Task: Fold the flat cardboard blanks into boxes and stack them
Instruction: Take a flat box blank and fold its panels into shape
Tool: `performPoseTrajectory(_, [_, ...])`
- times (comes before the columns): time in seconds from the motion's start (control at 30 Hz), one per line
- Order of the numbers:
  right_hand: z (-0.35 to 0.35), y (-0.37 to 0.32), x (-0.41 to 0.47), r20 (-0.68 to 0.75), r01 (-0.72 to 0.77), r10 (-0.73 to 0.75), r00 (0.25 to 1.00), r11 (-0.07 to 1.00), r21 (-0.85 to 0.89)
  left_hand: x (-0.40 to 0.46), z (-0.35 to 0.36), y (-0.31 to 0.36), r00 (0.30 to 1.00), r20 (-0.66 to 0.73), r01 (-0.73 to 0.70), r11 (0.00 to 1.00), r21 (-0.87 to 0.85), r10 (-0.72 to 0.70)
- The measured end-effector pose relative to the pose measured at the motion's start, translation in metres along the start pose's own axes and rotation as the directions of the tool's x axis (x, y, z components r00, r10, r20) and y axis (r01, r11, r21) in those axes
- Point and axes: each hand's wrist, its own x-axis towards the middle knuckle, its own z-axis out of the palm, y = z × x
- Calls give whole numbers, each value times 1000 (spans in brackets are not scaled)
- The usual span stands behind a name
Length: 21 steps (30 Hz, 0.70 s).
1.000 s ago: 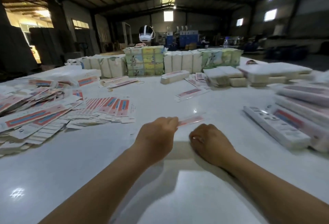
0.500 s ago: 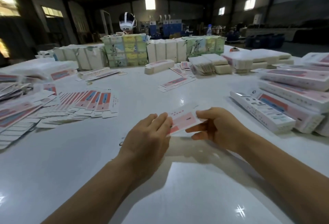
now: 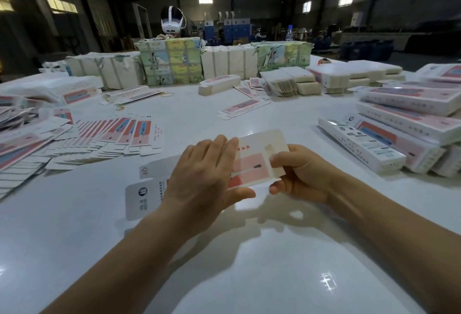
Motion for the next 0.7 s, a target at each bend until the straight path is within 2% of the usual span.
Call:
performPoseTrajectory(0.1, [1,2,-1,-35,-16,16,999,1000,10,0,-2,0,1000,-15,9,1000,13,-9])
performPoseTrajectory(0.5, [1,4,-4,-77,34,-66,995,932,-361,-1,-7,4,994,99,-60,995,78,52])
performPoseTrajectory(0.7, [0,6,-7,-73,37,-80,994,882,-470,-2,-16,6,999,36,-27,999,45,25])
